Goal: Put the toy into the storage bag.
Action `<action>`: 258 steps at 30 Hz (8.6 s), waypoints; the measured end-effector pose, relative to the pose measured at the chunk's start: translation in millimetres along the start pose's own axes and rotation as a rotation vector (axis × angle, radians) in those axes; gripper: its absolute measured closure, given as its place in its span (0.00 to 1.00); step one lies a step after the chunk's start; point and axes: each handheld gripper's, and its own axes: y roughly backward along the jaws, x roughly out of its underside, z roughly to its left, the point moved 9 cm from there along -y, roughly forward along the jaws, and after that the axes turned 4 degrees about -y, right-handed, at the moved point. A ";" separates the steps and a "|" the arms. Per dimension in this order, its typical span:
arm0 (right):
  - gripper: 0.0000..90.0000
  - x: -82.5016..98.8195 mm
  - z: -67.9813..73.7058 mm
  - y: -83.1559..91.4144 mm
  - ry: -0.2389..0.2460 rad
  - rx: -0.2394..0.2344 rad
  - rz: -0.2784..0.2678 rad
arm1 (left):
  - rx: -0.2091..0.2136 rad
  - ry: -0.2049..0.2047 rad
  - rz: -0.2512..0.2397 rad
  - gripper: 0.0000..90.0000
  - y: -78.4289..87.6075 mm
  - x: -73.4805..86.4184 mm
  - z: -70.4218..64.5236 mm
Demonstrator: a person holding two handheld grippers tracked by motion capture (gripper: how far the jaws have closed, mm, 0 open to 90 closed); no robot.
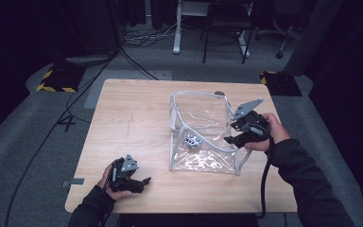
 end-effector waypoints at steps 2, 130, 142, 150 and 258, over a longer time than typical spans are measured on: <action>0.46 -0.8 -1.3 1.0 0.008 0.007 -0.009 | -0.001 0.002 0.000 0.17 0.0 0.0 -0.1; 0.27 57.9 -71.6 9.0 -0.327 0.297 -0.296 | 0.000 0.005 -0.003 0.17 -0.2 -0.2 -0.3; 0.27 68.8 -65.2 5.2 -0.320 0.296 -0.301 | -0.001 0.006 -0.003 0.17 -0.3 -0.2 -0.3; 0.27 72.4 -61.7 5.2 -0.316 0.295 -0.311 | 0.001 0.006 -0.003 0.17 -0.3 -0.2 -0.4; 0.25 247.1 -27.7 -35.6 -0.457 0.252 -0.149 | 0.002 0.007 -0.002 0.17 -0.2 -0.2 -0.5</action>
